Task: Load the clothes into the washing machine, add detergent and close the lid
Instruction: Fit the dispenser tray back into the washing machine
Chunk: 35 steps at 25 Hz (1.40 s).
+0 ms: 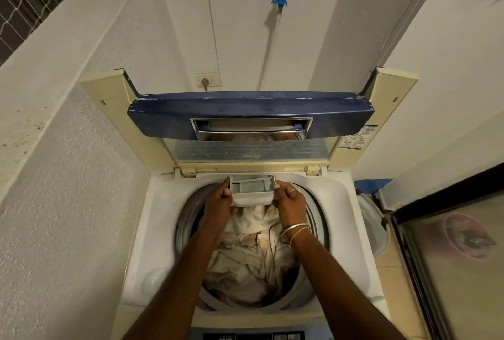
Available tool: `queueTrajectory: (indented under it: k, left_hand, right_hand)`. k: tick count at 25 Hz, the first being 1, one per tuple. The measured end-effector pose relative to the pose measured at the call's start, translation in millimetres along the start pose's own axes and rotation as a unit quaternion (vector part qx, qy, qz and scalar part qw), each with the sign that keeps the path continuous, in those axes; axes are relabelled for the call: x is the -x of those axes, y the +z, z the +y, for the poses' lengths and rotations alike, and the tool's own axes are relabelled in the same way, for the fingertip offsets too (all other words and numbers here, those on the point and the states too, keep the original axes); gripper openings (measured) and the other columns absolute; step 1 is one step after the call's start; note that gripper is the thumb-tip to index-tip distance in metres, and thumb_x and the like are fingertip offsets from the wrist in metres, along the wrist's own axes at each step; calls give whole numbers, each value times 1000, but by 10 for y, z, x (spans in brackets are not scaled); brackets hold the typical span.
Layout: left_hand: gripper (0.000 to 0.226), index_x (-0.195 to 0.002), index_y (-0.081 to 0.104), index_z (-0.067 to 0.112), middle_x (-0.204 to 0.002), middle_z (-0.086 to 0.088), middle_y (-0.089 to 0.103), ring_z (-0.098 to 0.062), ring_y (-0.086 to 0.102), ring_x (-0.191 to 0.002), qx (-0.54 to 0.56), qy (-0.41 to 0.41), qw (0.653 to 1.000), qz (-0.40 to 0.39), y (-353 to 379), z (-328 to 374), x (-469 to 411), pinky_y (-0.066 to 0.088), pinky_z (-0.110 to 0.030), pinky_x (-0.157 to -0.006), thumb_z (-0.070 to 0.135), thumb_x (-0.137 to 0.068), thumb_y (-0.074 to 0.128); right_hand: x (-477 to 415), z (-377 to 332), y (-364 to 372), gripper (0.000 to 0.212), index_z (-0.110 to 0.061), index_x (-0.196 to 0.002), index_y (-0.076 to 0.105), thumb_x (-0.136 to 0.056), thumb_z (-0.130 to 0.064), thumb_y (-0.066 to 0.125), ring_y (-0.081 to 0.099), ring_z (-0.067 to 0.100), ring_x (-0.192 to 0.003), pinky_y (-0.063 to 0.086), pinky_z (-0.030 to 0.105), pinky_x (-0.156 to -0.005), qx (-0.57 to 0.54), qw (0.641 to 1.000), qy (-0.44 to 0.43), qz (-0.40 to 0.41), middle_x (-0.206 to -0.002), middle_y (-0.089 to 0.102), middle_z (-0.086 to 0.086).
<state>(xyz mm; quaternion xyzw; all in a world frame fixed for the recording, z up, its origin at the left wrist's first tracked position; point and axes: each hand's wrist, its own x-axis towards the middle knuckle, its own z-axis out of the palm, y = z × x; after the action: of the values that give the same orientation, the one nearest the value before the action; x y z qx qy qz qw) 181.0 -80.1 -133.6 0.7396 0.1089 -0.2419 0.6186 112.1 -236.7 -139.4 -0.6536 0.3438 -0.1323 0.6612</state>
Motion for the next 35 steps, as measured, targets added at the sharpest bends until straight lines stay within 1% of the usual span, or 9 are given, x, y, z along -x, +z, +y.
queueTrajectory:
  k: [4,9,12,14,17,20,25,30,35]
  left_hand:
    - [40,-147,45,21,-130,2,48,-7,54,-87,-6,-8,1000,7,-8,50,-17,47,-15,-61,24,-108,38]
    - [41,-144,50,15,-132,-9,56,-29,57,-115,3,-3,999,50,68,31,54,47,-19,-70,28,-108,37]
    - [42,-143,51,15,-137,-15,56,-33,56,-121,9,-3,998,58,86,47,42,51,-35,-91,31,-107,37]
    - [42,-143,52,18,-134,-10,56,-31,55,-121,20,-4,998,59,83,67,49,50,-42,-100,33,-107,37]
    - [41,-140,56,19,-130,-8,60,-26,58,-112,21,-1,997,72,88,32,49,52,-43,-98,35,-107,39]
    - [39,-134,59,10,-116,-11,64,-22,60,-101,45,-10,994,97,116,2,116,53,-34,-84,32,-106,43]
    - [35,-136,59,16,-123,-10,65,-23,61,-108,65,-9,993,99,136,-36,123,53,-37,-91,26,-106,43]
    - [33,-130,64,29,-121,-4,66,-18,59,-101,61,15,993,96,155,8,88,51,-33,-82,28,-107,40]
    - [30,-125,65,23,-119,-17,67,-40,62,-107,73,1,991,114,169,-108,64,53,-48,-90,29,-104,45]
  right_hand:
    - [-14,-38,56,23,-11,-78,71,-93,-25,61,56,21,-65,54,47,-74,-10,1000,18,17,-65,59,4]
    - [-45,-55,47,22,1,-81,64,-94,-17,61,55,25,-66,54,58,-77,-16,999,31,15,-67,58,10]
    - [-36,-70,46,32,6,-75,63,-95,-19,61,53,24,-63,54,52,-70,-14,1000,23,15,-65,56,11]
    - [-14,-95,51,40,-1,-63,58,-96,-22,60,48,22,-57,48,42,-61,1,1000,1,15,-59,51,12]
    - [-16,-67,48,38,-1,-65,58,-95,-24,59,49,22,-57,50,44,-61,9,1000,-1,13,-59,52,11]
    - [-7,-18,45,31,-2,-70,59,-94,-21,59,50,23,-60,52,47,-66,-2,1000,-2,12,-61,53,10]
    - [14,96,42,23,-5,-73,60,-92,-19,57,52,23,-58,51,47,-64,1,1000,-21,5,-62,54,8]
    - [108,252,22,16,-27,-98,72,-89,-34,62,66,34,-79,56,56,-80,15,999,-44,8,-85,70,10]
    - [97,269,36,40,-20,-120,68,-89,-43,60,69,24,-99,54,55,-91,41,998,-40,5,-108,73,3]
